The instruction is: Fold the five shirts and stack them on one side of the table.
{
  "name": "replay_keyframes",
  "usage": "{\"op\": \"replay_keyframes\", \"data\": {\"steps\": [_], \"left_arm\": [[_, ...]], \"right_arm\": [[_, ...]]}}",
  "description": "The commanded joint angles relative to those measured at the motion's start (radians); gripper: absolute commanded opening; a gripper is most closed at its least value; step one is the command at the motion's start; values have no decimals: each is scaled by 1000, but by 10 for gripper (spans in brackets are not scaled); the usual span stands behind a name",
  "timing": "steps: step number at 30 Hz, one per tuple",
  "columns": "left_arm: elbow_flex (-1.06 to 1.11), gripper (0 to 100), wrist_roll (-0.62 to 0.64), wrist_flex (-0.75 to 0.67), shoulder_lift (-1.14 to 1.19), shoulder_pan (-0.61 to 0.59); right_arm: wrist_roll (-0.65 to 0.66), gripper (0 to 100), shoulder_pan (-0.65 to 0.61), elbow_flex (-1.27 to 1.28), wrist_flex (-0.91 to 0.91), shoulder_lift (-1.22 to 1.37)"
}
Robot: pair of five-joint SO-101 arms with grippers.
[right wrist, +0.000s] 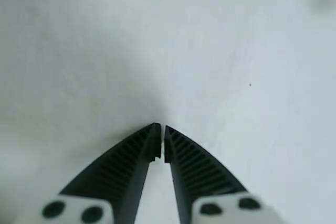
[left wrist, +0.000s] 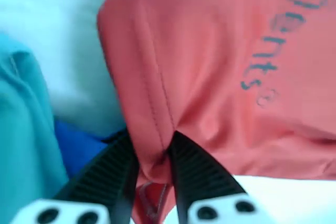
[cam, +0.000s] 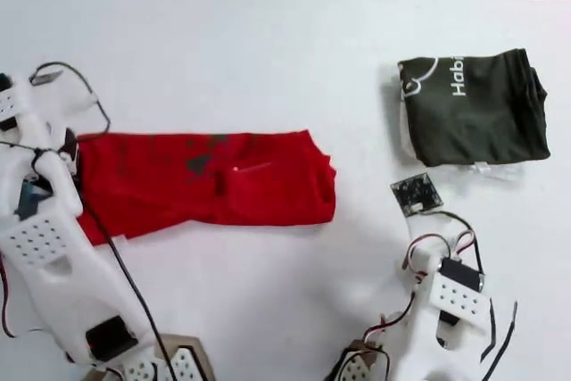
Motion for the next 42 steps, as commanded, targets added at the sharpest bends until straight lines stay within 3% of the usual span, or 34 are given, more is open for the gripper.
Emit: {"op": "replay_keyframes", "data": {"steps": [1, 10, 19, 30, 42], "left_arm": [[64, 26, 8, 20, -173, 114], [128, 26, 110, 20, -459, 531], [127, 26, 117, -8, -491, 878], [18, 26, 189, -160, -480, 1056], [10, 48, 190, -164, -336, 1073]], "right_arm": [[-61, 21, 8, 2, -38, -28], [-75, 21, 8, 2, -39, -28], [-77, 21, 8, 2, -39, -28], [-77, 21, 8, 2, -39, -28], [-77, 21, 8, 2, -39, -28]]}}
